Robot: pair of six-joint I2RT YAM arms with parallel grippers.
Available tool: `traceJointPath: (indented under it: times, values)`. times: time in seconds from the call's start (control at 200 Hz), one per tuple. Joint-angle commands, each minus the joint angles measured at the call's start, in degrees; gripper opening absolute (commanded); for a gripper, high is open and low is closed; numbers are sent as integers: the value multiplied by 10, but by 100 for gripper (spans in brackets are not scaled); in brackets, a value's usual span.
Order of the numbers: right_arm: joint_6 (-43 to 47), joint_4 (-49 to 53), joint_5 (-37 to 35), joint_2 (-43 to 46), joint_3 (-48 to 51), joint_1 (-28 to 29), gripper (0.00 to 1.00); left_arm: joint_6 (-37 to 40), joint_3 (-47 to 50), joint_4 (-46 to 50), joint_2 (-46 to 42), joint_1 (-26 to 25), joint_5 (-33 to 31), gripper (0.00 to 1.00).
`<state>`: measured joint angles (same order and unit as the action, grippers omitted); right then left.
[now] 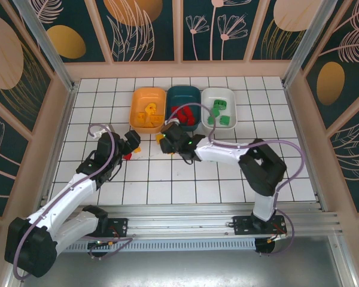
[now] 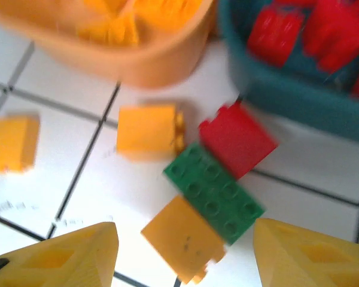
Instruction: Sort the legos into containers by color
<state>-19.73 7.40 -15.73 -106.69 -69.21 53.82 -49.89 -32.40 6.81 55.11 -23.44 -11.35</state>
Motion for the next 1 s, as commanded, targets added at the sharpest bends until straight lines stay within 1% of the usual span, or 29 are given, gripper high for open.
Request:
traceJointPath:
  times: [0.0, 0.29, 0.576, 0.751, 0.846, 0.996]
  values:
    - [26, -11, -12, -32, -15, 13, 63, -10, 8, 10, -6, 4, 1, 99]
    - [35, -8, -45, -59, -29, 19, 63, -3, 4, 10, -10, 4, 14, 99]
    - [47, 0, -43, -103, -56, 20, 62, -1, 0, 9, -6, 4, 20, 98]
    - [37, 2, -34, -76, -42, 44, 61, 1, 4, 13, -7, 4, 19, 98]
    - [25, -5, -7, -60, -28, 50, 60, 0, 6, 9, -6, 4, 22, 99]
    - [20, -6, 2, -57, -29, 54, 60, -5, 3, -1, 2, 4, 32, 99]
